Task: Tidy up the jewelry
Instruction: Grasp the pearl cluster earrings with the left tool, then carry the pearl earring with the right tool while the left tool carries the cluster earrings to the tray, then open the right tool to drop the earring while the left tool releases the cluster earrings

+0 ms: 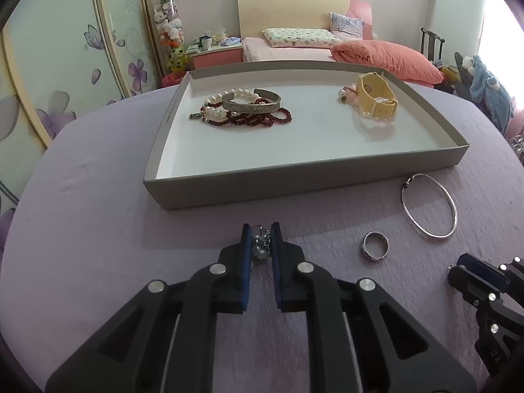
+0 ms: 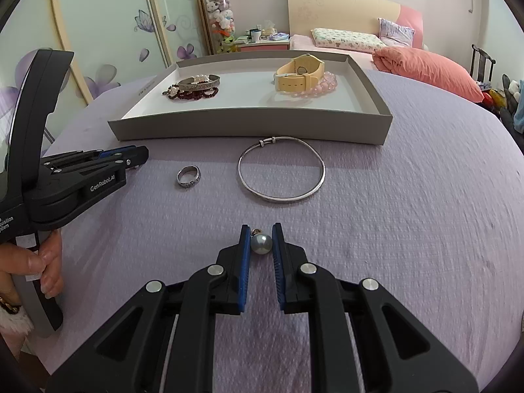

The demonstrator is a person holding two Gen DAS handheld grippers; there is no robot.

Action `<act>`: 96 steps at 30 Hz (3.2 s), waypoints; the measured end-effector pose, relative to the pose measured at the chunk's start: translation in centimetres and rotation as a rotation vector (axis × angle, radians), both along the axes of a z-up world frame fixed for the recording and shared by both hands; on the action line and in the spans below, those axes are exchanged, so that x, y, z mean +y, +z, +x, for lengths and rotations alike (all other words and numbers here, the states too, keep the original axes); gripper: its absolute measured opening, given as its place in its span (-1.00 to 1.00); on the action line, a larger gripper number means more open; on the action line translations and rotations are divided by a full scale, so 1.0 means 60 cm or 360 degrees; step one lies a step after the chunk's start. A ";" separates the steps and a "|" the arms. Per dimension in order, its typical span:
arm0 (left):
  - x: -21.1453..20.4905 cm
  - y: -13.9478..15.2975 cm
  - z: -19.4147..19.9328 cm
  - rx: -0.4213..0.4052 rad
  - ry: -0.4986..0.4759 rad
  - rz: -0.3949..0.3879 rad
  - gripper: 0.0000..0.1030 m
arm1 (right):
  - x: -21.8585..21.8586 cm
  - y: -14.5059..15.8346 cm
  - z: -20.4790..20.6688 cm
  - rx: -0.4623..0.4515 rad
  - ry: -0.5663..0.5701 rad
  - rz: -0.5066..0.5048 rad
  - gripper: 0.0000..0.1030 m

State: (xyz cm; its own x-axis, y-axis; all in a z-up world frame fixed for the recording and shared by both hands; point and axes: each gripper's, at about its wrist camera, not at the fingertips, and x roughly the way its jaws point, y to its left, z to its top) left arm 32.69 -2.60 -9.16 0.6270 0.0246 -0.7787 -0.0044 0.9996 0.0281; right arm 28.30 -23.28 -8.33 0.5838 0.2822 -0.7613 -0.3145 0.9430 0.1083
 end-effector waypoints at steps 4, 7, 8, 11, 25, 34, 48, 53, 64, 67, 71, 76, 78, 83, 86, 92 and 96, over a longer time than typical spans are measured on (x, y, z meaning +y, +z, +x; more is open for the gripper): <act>0.017 0.005 -0.016 -0.0035 -0.0015 -0.0079 -0.77 | -0.001 0.000 0.002 0.0003 -0.0007 0.0013 -0.72; 0.023 0.016 -0.040 -0.0112 -0.0040 -0.0085 -0.78 | -0.005 0.001 0.002 0.0003 -0.0020 0.0027 -0.72; 0.025 0.020 -0.047 -0.0132 -0.0047 -0.0089 -0.78 | -0.008 0.001 0.001 0.0000 -0.0025 0.0033 -0.72; 0.031 0.031 -0.074 -0.0193 -0.0071 -0.0108 -0.78 | -0.010 0.003 0.000 -0.0011 -0.0033 0.0045 -0.72; 0.049 0.085 -0.148 -0.0386 -0.0093 -0.0233 -0.78 | -0.008 0.029 -0.014 -0.0141 -0.0029 0.0062 -0.72; 0.044 0.082 -0.168 -0.0399 -0.0109 -0.0251 -0.78 | -0.012 0.038 -0.017 -0.0195 -0.0040 0.0064 -0.72; 0.036 0.098 -0.165 -0.0461 -0.0120 -0.0246 -0.77 | -0.022 0.085 -0.015 -0.0361 -0.0079 0.0111 -0.72; 0.029 0.126 -0.148 -0.0556 -0.0121 -0.0229 -0.77 | -0.023 0.135 0.000 -0.0517 -0.0113 0.0171 -0.72; 0.031 0.165 -0.010 -0.0648 -0.0076 -0.0222 -0.78 | 0.009 0.188 0.103 -0.0710 -0.0152 0.0288 -0.72; 0.031 0.169 0.026 -0.0666 -0.0070 -0.0205 -0.78 | 0.012 0.191 0.135 -0.0715 -0.0168 0.0312 -0.72; 0.030 0.173 0.070 -0.0689 -0.0071 -0.0197 -0.77 | 0.019 0.190 0.172 -0.0729 -0.0192 0.0325 -0.72; 0.024 0.161 0.117 -0.0686 -0.0076 -0.0184 -0.77 | 0.024 0.166 0.218 -0.0711 -0.0234 0.0308 -0.72; 0.024 0.149 0.135 -0.0655 -0.0064 -0.0195 -0.77 | 0.026 0.152 0.236 -0.0673 -0.0244 0.0301 -0.72; 0.030 0.120 0.167 -0.0582 -0.0031 -0.0202 -0.77 | 0.032 0.115 0.265 -0.0556 -0.0262 0.0281 -0.72; 0.034 0.104 0.173 -0.0543 -0.0026 -0.0214 -0.77 | 0.036 0.105 0.275 -0.0490 -0.0256 0.0284 -0.72; 0.037 0.085 0.181 -0.0502 -0.0027 -0.0225 -0.77 | 0.044 0.096 0.285 -0.0428 -0.0236 0.0268 -0.72; 0.035 0.077 0.184 -0.0476 -0.0025 -0.0240 -0.76 | 0.048 0.094 0.287 -0.0397 -0.0211 0.0275 -0.71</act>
